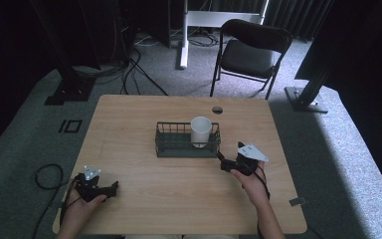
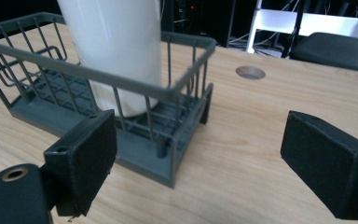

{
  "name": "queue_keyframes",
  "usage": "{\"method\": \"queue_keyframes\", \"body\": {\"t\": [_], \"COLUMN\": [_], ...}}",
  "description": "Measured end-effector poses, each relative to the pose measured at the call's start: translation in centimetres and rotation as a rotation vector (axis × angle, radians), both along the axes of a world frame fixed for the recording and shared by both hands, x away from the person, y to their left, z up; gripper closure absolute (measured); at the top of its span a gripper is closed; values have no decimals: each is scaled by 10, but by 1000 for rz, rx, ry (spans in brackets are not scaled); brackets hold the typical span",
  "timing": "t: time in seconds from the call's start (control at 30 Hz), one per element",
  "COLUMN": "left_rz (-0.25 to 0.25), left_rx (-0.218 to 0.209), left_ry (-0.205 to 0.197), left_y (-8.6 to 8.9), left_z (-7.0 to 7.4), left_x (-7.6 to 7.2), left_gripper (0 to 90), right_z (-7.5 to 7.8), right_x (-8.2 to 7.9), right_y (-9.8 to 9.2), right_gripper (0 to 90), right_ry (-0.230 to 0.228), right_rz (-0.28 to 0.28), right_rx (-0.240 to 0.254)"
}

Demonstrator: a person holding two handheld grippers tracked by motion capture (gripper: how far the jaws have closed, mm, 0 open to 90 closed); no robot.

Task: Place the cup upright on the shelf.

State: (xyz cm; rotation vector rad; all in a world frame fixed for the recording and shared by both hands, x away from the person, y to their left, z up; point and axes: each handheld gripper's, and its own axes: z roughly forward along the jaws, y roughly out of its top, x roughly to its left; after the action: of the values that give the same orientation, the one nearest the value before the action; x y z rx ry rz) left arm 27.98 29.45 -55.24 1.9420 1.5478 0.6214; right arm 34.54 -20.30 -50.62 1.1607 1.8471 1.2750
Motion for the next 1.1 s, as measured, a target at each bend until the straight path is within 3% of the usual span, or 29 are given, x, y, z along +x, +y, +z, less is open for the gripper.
{"method": "queue_keyframes", "body": {"t": [0.37, 0.7, 1.1], "left_rz": [0, 0, 0], "left_rx": [0, 0, 0], "left_ry": [0, 0, 0], "left_y": [0, 0, 0], "left_z": [0, 0, 0], "left_x": [0, 0, 0], "left_gripper": [8, 8, 8], "right_z": [-15, -23, -37], "right_x": [-8, -18, -29], "right_y": [-15, -26, -44], "right_gripper": [106, 105, 105], "right_ry": [50, 89, 148], "right_rz": [-14, -38, -66], "right_rx": [-30, -11, -46]}}
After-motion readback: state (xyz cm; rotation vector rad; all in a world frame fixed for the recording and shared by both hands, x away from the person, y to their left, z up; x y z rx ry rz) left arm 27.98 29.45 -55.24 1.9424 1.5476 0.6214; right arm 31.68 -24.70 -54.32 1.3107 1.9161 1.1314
